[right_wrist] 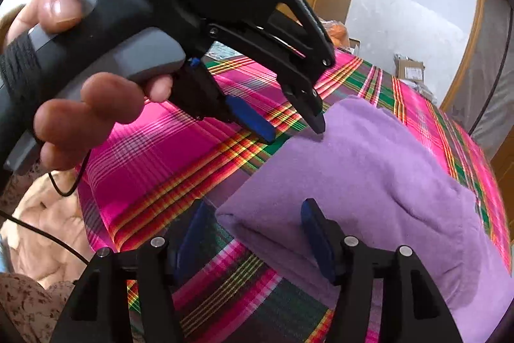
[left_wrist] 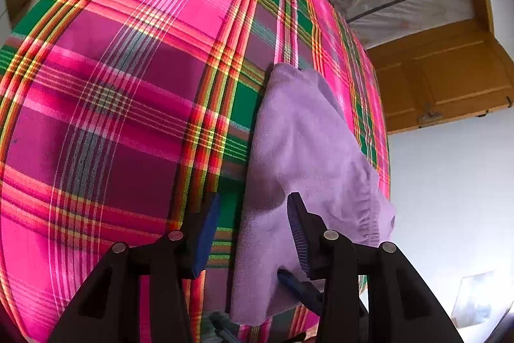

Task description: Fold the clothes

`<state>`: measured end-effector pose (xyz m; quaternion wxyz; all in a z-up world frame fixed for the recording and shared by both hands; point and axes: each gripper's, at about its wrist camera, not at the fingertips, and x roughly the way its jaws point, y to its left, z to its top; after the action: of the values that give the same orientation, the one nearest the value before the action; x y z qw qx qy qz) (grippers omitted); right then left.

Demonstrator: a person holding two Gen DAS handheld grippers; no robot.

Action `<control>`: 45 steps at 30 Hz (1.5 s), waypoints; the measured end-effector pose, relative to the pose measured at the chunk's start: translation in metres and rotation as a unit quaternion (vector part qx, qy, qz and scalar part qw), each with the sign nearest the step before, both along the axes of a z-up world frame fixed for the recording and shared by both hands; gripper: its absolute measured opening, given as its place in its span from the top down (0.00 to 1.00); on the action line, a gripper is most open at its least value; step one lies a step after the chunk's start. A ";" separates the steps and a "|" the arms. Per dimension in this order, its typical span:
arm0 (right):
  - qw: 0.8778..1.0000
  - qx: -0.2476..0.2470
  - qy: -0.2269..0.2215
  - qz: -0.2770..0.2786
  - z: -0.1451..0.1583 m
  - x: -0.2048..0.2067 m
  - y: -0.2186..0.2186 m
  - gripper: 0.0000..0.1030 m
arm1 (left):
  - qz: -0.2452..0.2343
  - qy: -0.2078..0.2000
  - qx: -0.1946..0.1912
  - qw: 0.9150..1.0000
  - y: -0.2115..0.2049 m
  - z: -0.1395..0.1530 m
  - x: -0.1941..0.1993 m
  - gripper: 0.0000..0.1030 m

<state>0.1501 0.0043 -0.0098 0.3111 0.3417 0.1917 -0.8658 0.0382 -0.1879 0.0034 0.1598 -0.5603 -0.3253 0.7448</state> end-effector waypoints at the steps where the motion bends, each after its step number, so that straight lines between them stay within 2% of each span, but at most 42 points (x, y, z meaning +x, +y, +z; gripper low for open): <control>1: 1.000 -0.004 -0.001 -0.008 0.000 -0.002 0.002 0.51 | 0.000 0.000 0.001 1.000 0.000 0.000 0.000 0.56; 3: 1.000 -0.009 -0.002 -0.015 0.002 -0.003 0.005 0.55 | 0.002 -0.001 0.001 1.000 -0.001 0.000 0.001 0.56; 5: 1.000 -0.011 0.004 -0.019 0.004 -0.002 0.007 0.77 | 0.003 -0.003 0.002 1.000 -0.001 0.000 0.000 0.55; 7: 1.000 -0.015 0.012 -0.022 0.008 0.000 0.010 0.85 | 0.006 -0.007 0.008 1.000 -0.001 0.000 0.000 0.52; 18: 0.995 -0.094 0.017 -0.036 0.041 0.009 0.045 0.87 | -0.011 -0.026 0.030 0.999 0.020 -0.003 -0.019 0.50; 26: 0.993 -0.114 0.012 -0.032 0.051 0.019 0.055 0.87 | -0.030 -0.035 0.070 0.997 0.037 -0.010 -0.045 0.52; 29: 0.993 -0.114 0.008 -0.032 0.052 0.022 0.055 0.87 | -0.033 -0.022 0.055 0.998 0.040 -0.008 -0.050 0.65; 30: 0.993 -0.114 0.008 -0.033 0.051 0.017 0.055 0.87 | -0.032 -0.014 0.046 0.998 0.041 -0.007 -0.051 0.77; 31: 0.993 -0.114 0.007 -0.034 0.050 0.008 0.056 0.87 | -0.032 -0.007 0.035 0.999 0.041 -0.008 -0.052 0.83; 33: 0.993 -0.112 0.003 -0.036 0.050 0.005 0.054 0.88 | -0.037 0.001 0.024 0.999 0.043 -0.009 -0.053 0.88; 45: 0.994 -0.109 0.004 -0.029 0.053 -0.001 0.030 0.89 | -0.034 0.050 0.031 0.998 0.030 0.001 -0.055 0.90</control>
<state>0.1492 0.0346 0.0427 0.3200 0.3078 0.0877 -0.8917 -0.0172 -0.1581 0.0043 0.2178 -0.5280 -0.3206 0.7556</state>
